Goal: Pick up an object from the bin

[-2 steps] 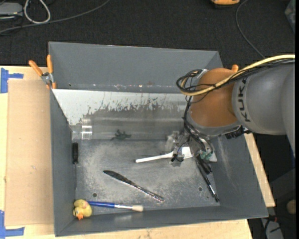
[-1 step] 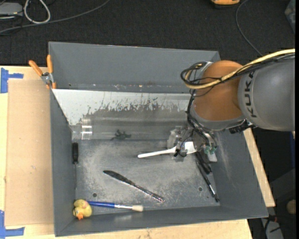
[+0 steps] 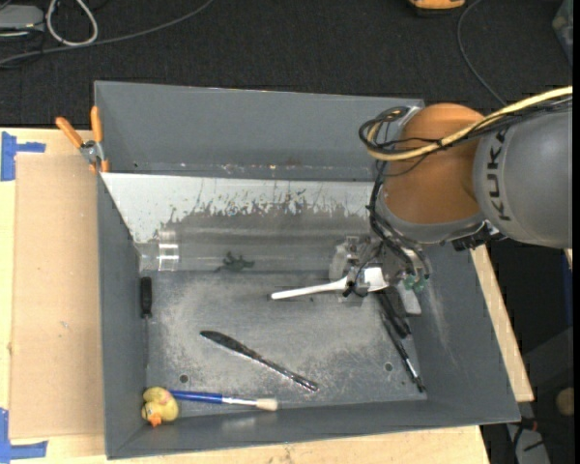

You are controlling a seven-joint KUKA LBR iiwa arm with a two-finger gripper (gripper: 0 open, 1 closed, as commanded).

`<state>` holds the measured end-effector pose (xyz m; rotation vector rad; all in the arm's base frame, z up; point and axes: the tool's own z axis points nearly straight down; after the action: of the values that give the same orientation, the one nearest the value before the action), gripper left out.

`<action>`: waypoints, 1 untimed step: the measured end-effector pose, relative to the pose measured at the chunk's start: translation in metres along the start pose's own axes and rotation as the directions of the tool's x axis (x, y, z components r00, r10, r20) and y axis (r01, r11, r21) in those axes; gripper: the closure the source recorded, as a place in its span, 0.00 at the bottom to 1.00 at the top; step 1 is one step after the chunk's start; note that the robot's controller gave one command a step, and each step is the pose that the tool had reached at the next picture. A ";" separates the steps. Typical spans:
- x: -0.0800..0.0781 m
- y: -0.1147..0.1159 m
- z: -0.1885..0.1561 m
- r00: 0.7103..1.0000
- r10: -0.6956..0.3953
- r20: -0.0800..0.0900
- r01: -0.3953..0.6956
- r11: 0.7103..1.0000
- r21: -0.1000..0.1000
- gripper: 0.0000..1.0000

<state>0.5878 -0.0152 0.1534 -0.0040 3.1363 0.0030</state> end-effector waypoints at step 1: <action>-0.001 0.000 -0.010 1.000 -0.001 0.003 0.001 1.000 0.000 1.00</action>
Offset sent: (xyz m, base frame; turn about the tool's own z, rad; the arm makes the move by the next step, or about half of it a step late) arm 0.0008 0.0001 0.0375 -0.0011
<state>0.5887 -0.0150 0.1634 -0.0063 3.1329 0.0031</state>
